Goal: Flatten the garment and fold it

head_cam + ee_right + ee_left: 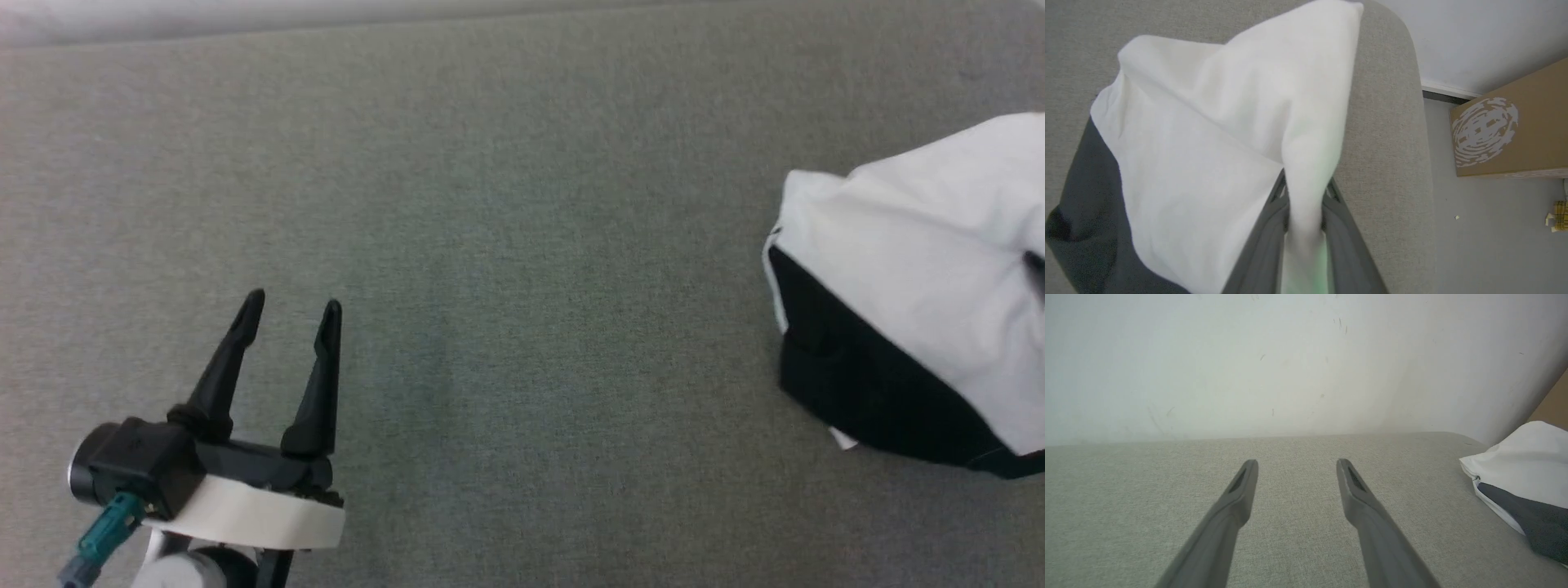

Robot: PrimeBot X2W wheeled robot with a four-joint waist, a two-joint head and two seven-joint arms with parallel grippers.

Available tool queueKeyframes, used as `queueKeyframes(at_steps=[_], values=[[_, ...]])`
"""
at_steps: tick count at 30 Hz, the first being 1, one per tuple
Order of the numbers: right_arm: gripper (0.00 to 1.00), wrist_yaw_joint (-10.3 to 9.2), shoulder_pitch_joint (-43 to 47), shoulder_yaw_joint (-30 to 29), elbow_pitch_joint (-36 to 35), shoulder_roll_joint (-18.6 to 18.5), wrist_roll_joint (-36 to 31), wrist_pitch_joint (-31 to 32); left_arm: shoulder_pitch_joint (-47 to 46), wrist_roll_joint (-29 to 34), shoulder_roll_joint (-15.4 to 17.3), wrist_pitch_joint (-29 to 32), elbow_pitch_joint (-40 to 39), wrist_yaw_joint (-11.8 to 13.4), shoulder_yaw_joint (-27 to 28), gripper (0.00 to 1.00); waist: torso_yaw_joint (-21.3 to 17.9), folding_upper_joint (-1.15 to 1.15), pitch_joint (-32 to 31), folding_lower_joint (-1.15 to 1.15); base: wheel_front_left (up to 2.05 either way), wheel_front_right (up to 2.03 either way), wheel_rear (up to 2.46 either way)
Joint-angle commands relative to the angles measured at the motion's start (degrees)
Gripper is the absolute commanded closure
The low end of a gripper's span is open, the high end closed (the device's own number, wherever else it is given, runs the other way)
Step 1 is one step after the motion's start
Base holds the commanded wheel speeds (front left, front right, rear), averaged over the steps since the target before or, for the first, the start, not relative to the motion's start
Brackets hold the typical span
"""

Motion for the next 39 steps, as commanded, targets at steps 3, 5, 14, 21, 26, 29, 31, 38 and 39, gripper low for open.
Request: queueKeyframes(at_steps=[3, 5, 14, 21, 26, 29, 31, 38, 39], values=[[1.00, -0.04, -1.4, 0.4, 0.3, -4.7, -0.3, -0.7, -2.4, 0.8, 0.8, 0.2, -1.2, 0.0, 0.6, 0.00, -2.3, -0.01, 5.7, -0.01, 0.00, 0.00, 0.00], [1.00, -0.04, -1.8, 0.0, 1.0, -6.7, -0.4, -1.4, -3.3, 1.3, 1.2, -0.1, -1.8, 0.1, 0.9, 0.00, -2.2, -0.01, 7.0, -0.01, 0.00, 0.00, 0.00], [1.00, -0.04, -3.0, -1.1, 6.0, -10.3, -2.7, -5.9, -5.6, 2.8, 1.0, -2.0, -3.4, 0.6, 1.5, 0.00, -2.2, -0.01, 9.9, -0.01, 0.00, 0.00, 0.00], [1.00, -0.04, -2.8, -1.7, 9.2, -10.1, -5.1, -9.4, -5.9, 2.4, 0.2, -3.2, -3.2, 0.5, 2.1, 0.00, -2.9, -0.01, 9.8, -0.01, 0.00, 0.00, 0.00], [0.71, -0.04, -3.0, -1.3, 11.3, -9.4, -6.1, -13.0, -5.3, 2.0, -0.6, -3.9, -2.7, 0.8, 3.0, 0.00, -3.3, -0.01, 8.8, -0.01, 0.00, 0.00, 0.00], [0.00, -0.04, -3.1, -1.5, 12.6, -8.7, -6.5, -14.6, -4.8, 2.3, -1.0, -4.1, -2.0, 1.6, 3.5, 0.00, -3.4, -0.01, 7.6, -0.01, 0.00, 0.00, 0.00], [0.00, -0.04, -2.9, -1.6, 13.3, -8.2, -6.5, -15.1, -4.4, 3.7, -0.8, -4.2, -1.3, 2.4, 3.8, 0.00, -3.3, -0.01, 6.5, -0.01, 0.00, 0.00, 0.00], [0.00, -0.04, -1.9, -3.0, 12.8, -6.1, -5.8, -17.6, -2.9, 7.9, -1.1, -4.5, 0.3, 5.3, 4.1, 0.00, -3.0, -0.01, 2.0, -0.01, 0.00, 0.00, 0.00], [0.00, -0.04, -1.5, -3.3, 12.4, -5.6, -5.5, -18.0, -2.5, 8.0, -1.3, -4.5, 0.5, 5.5, 4.0, 0.00, -3.0, -0.01, 1.0, -0.01, 0.00, 0.00, 0.00]])
